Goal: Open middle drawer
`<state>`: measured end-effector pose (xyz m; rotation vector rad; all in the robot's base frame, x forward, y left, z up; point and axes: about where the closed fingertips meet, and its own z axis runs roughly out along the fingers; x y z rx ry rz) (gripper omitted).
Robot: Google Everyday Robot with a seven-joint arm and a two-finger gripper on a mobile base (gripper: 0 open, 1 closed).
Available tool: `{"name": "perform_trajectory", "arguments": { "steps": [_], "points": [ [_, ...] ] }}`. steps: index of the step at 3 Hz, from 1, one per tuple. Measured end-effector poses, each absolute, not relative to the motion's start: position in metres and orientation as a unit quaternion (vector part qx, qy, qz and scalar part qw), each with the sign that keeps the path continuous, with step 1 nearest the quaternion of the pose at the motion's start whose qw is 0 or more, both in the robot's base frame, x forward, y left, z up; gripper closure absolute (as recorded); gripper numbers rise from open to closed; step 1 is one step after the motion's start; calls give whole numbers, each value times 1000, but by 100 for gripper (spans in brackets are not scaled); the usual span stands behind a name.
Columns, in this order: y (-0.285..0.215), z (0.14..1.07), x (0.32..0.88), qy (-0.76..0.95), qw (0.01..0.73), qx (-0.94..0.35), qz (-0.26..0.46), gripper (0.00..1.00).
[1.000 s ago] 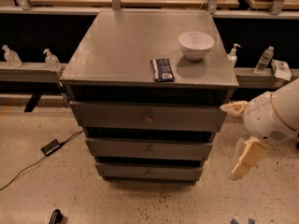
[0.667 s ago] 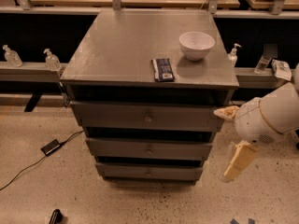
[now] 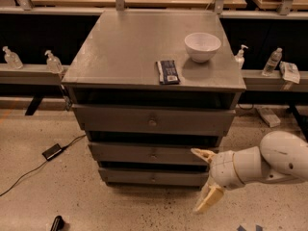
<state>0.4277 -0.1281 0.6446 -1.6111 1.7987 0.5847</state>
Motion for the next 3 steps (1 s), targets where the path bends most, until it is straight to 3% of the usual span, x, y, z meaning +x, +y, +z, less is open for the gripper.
{"name": "perform_trajectory", "arguments": {
  "steps": [1, 3],
  "points": [
    [-117, 599, 469, 657, 388, -601, 240, 0],
    [-113, 575, 491, 655, 394, -602, 230, 0]
  ]
}}
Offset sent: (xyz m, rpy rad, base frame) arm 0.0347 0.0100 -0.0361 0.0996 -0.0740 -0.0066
